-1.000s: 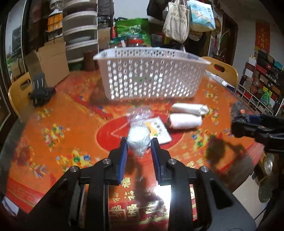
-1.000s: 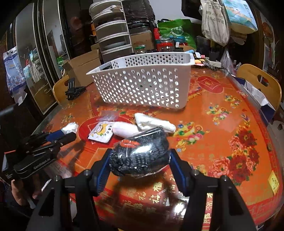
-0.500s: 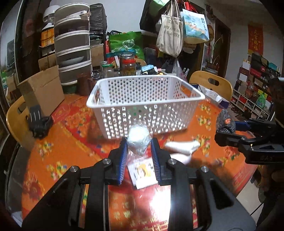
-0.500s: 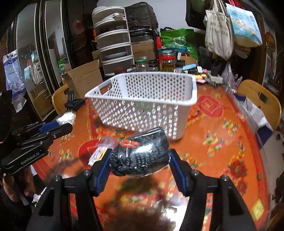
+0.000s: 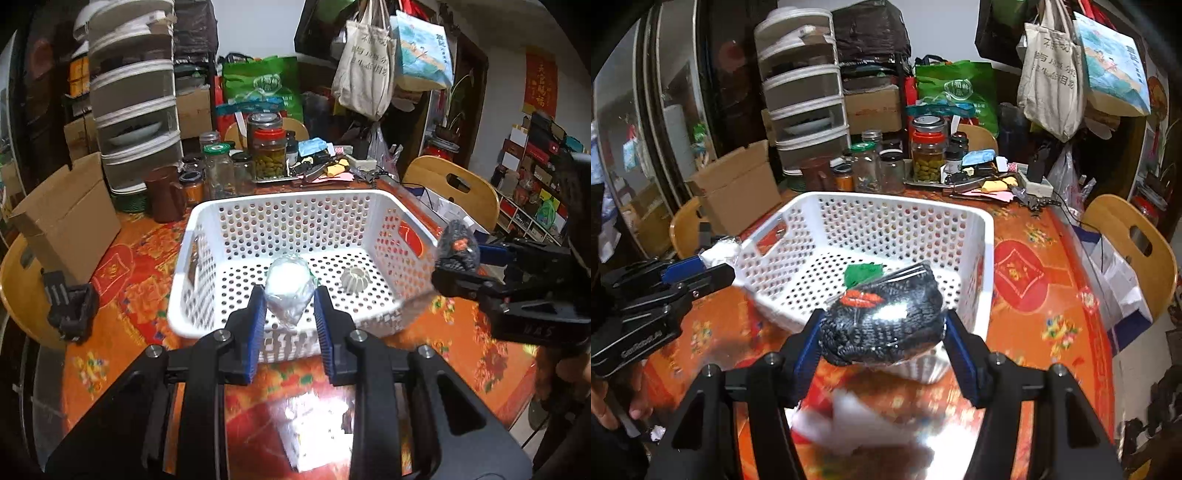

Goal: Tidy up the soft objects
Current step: 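Lift both held items and carry them over the basket, then open both tools to drop the white bundle and black knitted item into the basket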

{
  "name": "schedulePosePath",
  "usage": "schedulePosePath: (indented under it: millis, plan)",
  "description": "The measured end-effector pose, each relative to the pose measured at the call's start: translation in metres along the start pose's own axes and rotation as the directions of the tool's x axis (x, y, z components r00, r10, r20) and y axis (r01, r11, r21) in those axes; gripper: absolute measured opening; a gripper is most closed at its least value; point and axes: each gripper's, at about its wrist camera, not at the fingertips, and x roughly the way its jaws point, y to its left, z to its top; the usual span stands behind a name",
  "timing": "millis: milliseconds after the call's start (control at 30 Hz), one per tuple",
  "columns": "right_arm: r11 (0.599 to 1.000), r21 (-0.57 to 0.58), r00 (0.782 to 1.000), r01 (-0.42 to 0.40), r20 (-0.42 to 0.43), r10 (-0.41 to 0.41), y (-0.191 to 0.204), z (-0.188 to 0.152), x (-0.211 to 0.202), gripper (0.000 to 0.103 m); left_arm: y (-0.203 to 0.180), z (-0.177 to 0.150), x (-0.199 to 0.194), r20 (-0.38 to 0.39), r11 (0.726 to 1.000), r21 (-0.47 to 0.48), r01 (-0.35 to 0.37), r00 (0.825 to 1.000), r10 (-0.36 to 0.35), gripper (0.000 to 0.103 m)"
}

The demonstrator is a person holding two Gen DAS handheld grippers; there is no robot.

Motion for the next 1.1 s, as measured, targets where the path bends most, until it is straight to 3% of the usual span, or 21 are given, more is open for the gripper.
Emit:
schedulePosePath:
  millis: [167, 467, 900, 1100]
  plan:
    - [0.999, 0.006, 0.997, 0.040, -0.072, -0.039, -0.004, 0.026, 0.047, 0.063, 0.005, 0.030, 0.053, -0.094, 1.000, -0.011, -0.008, 0.996, 0.007, 0.024]
    - [0.994, 0.006, 0.979, 0.107, -0.175, -0.104, -0.015, 0.042, 0.111, 0.063, 0.025, 0.038, 0.142, -0.274, 0.997, -0.010, -0.079, 0.959, 0.074, 0.024]
    - [0.992, -0.001, 0.968, 0.128, -0.217, -0.126, -0.021, 0.050, 0.146, 0.063, 0.031, 0.028, 0.178, -0.358, 0.997, -0.007, -0.075, 0.931, 0.068, 0.024]
    - [0.991, -0.002, 0.969, 0.134, -0.208, -0.132, -0.020, 0.049, 0.147, 0.065, 0.032, 0.025, 0.182, -0.360, 0.998, -0.019, -0.057, 0.932, 0.046, 0.025]
